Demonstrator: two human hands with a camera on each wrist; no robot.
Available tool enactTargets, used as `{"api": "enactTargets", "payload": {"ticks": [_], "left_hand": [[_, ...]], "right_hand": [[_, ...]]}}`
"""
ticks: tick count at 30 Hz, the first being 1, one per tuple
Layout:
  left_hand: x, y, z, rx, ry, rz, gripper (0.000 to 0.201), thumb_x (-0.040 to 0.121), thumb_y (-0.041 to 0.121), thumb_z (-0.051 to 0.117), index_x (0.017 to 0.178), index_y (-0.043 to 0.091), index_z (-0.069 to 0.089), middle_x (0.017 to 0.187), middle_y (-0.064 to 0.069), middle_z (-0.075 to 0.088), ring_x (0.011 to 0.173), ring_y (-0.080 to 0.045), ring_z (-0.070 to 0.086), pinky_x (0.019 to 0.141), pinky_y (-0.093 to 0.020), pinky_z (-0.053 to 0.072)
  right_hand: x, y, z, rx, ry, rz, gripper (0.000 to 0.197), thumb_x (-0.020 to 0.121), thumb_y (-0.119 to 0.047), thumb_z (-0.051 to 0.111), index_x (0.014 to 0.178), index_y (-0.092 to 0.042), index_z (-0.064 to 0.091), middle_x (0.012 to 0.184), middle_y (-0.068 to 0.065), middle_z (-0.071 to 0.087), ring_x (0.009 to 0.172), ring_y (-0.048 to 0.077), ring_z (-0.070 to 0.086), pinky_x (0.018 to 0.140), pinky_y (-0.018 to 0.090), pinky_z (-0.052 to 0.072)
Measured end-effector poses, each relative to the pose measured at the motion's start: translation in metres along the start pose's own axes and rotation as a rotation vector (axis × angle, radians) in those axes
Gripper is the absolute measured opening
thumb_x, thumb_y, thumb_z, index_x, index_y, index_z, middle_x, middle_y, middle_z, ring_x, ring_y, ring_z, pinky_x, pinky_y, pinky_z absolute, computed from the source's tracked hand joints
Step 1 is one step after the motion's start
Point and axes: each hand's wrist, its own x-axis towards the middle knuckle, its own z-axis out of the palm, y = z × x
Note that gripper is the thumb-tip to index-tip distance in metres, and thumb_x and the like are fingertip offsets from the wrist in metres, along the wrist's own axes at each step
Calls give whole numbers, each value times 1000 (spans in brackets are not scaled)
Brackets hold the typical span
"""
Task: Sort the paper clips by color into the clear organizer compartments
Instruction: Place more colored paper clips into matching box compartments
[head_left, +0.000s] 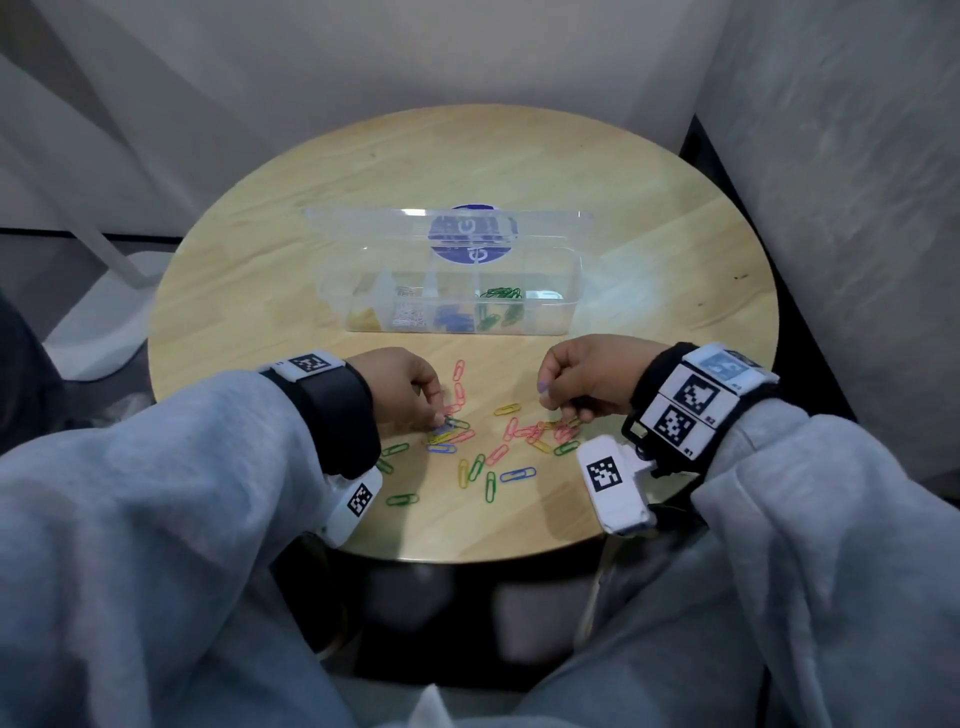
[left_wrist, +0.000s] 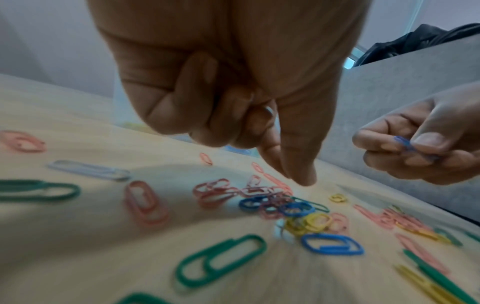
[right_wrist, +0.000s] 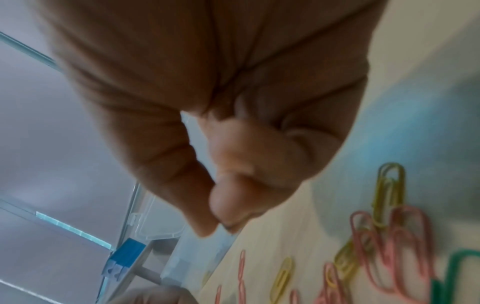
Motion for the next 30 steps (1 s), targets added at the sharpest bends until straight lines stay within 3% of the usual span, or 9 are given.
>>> {"api": "enactTargets", "payload": {"ticks": [6,10,14,18,20,24,28,30], "left_hand": [[-1,3,-2,175,4,44,13,76,26,73,83,26,62,63,8,44,55,-7,41,51,-22,29],[-3,11,3,336,-41,80,11,80,28,68,88,26,62,66,11,42,59,-6,40,50,-22,27],[-3,16,5,367,-15,56,14,83,25,64,97,21,65,67,13,41,73,-14,44,49,-20,26],[-1,14,6,345,-30,39,7,80,19,59,76,24,58,67,10,49,62,-10,45,49,-21,29],[-1,11,8,289,-42,23,12,78,18,58,68,24,56,66,10,52,61,-9,47,50,-20,33],[-6,6,1,-22,-35,-5,12,76,14,58,65,20,59,61,7,58,55,-11,48,53,-18,40],[-7,3,-13,-360,-132,-29,26,82,0,59,62,14,51,57,-2,52,47,-11,36,44,-17,30],[-7,1,-16,-495,-130,-34,30,83,-7,55,62,12,47,50,-1,53,40,-8,36,41,-16,26]], "right_hand": [[4,0,9,73,-32,62,28,92,5,36,73,-7,53,54,4,46,34,9,47,34,16,39],[2,-3,17,122,-54,104,28,94,-2,33,71,-5,48,67,9,42,51,18,47,33,15,38],[2,-3,24,20,-123,112,26,93,-12,48,68,-9,47,62,8,48,48,16,49,42,20,40],[-3,-4,27,-465,-104,11,21,83,-18,67,69,-18,52,60,-3,60,55,13,52,55,24,43],[-6,-7,33,-643,-83,-33,20,82,-19,67,69,-20,52,62,-7,55,55,10,47,52,21,40],[-6,-8,38,-705,-44,-74,23,75,-20,73,63,-25,54,63,-12,54,60,6,49,56,22,43],[-8,-7,46,-879,-64,-116,13,75,-24,71,75,-26,58,86,-8,62,87,15,60,78,29,50],[-7,-7,52,-973,-78,-146,12,77,-25,69,77,-25,57,92,-5,64,90,18,59,75,28,48]]}}
